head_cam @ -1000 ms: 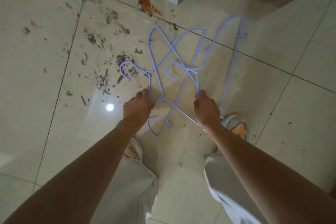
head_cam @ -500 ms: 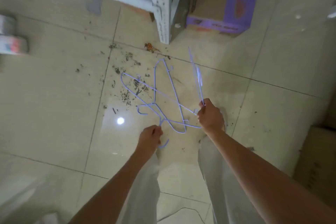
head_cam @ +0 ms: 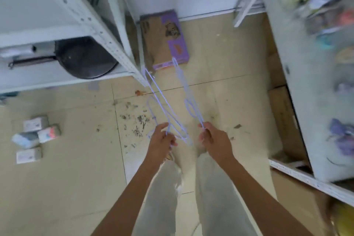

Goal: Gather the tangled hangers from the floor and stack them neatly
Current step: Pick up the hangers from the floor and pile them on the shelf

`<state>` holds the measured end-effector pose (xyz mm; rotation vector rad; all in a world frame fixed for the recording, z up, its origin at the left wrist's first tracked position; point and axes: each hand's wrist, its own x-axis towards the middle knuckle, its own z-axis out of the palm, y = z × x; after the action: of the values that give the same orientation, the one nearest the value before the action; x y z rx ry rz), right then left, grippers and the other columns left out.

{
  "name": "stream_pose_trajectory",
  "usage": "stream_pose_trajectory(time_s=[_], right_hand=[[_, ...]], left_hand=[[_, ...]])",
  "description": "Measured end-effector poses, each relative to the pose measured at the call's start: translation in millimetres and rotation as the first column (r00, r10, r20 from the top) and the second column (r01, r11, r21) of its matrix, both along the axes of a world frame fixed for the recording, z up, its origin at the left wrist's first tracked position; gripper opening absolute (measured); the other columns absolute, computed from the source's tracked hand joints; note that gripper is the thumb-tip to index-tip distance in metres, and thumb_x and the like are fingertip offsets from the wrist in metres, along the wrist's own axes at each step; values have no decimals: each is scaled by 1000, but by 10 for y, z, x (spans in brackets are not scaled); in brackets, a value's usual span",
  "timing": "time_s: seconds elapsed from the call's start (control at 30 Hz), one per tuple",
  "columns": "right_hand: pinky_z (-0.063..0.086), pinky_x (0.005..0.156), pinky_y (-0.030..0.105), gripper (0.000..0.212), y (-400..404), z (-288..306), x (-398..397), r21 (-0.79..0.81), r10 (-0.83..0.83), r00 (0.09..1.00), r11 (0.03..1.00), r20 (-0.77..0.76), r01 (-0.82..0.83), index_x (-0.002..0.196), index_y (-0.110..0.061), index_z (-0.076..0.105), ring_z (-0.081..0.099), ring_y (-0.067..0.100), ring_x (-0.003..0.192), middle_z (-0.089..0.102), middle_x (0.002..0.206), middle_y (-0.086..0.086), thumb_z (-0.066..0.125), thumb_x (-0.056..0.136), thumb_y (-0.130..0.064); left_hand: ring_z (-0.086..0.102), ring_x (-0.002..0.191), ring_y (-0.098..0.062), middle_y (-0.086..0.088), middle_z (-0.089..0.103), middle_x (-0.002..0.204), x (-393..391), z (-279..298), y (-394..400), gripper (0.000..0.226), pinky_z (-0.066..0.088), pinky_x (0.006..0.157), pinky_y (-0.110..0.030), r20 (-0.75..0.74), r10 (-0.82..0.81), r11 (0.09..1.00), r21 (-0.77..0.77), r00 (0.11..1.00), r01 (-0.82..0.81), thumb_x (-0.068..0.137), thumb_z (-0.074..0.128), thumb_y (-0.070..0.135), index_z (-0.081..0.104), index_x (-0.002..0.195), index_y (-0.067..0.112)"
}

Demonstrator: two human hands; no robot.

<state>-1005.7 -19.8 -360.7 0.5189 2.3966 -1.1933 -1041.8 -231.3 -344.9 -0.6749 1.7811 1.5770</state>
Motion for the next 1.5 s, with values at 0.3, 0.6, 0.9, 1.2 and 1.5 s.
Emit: stream_pose_trajectory(time_s=[0.3, 0.6, 0.9, 1.2, 1.5], right_hand=[[61, 76, 46, 29, 334, 905, 979, -205, -427, 901, 877, 82, 434, 116, -26, 69, 73, 23, 65, 77, 76, -1, 47, 106, -9], [36, 46, 19, 21, 1018, 2053, 1609, -404, -715, 699, 643, -13, 651, 109, -23, 78, 38, 13, 44, 71, 63, 8, 58, 105, -15], [31, 40, 20, 31, 1755, 3014, 1777, -512, -823, 546, 540, -155, 668, 90, -30, 82, 33, 16, 39, 64, 52, 10, 56, 106, -25], [34, 41, 21, 23, 2212, 3309, 1610, -586, -915, 375, 388, -151, 711, 86, -24, 83, 39, 14, 36, 65, 52, 12, 66, 101, -29], [33, 46, 14, 28, 2940, 3603, 1253, -403, -931, 173, 299, -321, 865, 69, -23, 76, 39, 4, 39, 60, 47, 3, 71, 96, -22]], left_hand=[[74, 96, -14, 1, 81, 95, -58, 1131, 448, 30, 54, 82, -19, -282, -248, 966, 1, 927, 258, 98, 59, -2, 68, 119, 17], [77, 88, -40, -17, 81, 97, 108, 2309, 1221, 28, 61, 89, -40, -414, -354, 897, 105, 838, 430, 104, 50, -5, 68, 122, 7], [78, 93, -37, -21, 80, 98, 253, 3373, 2152, 33, 60, 88, -31, -547, -304, 864, 187, 780, 467, 107, 38, -2, 68, 117, 6], [77, 99, -36, -22, 79, 105, -120, 3711, 3125, 26, 62, 86, -30, -513, -392, 766, 278, 764, 579, 102, 50, -2, 68, 116, 10], [79, 88, -32, -16, 81, 100, -758, 4198, 4691, 28, 61, 73, -25, -636, -539, 469, 317, 552, 824, 93, 68, 16, 63, 120, 14]])
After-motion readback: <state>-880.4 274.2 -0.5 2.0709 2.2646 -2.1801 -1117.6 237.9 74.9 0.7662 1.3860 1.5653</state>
